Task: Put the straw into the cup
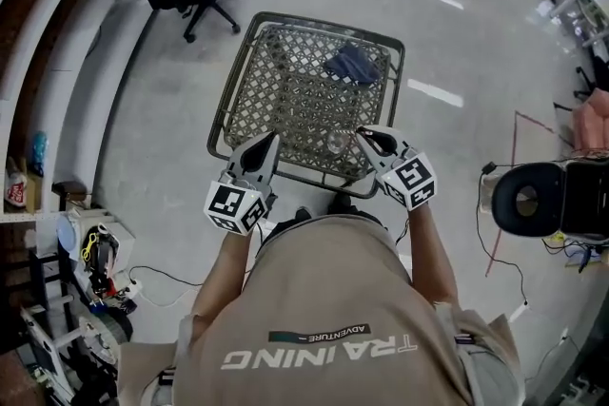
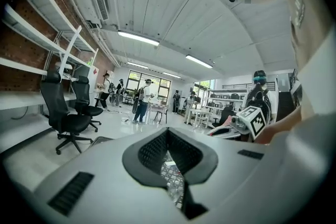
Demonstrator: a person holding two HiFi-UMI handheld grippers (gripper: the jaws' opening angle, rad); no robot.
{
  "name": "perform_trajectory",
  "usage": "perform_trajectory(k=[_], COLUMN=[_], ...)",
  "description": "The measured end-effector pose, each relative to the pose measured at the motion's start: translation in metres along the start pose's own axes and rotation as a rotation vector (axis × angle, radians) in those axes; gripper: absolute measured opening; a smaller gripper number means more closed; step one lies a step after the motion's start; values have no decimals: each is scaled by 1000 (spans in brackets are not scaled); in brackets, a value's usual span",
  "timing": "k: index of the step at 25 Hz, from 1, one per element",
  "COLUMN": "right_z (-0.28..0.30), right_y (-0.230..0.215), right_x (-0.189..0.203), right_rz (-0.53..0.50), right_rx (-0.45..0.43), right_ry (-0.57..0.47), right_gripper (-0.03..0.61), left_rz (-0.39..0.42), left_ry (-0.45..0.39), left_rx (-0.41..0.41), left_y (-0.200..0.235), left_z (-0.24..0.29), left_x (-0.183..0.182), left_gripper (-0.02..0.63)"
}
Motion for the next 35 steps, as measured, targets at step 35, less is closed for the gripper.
perform_trajectory(k=[35], right_z=[79], right_y=[-29], right_x=[74], right_rz=[-3], right_rx=[-198], right_ry=[296], right_gripper=[37], left_rz=[-13], left_ry=[-42], left_rx=[-120], left_y=[33], left_z=[17], left_x=[-4], left_gripper=[17])
Point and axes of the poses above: the fingertips, and each gripper's own axes: z forward along the fingers, y to its left, x out of its underside, the point moved 8 cm from there along -z, backward along the fingers, and after that the axes turned 3 degrees about -y, right-handed, at the moved point
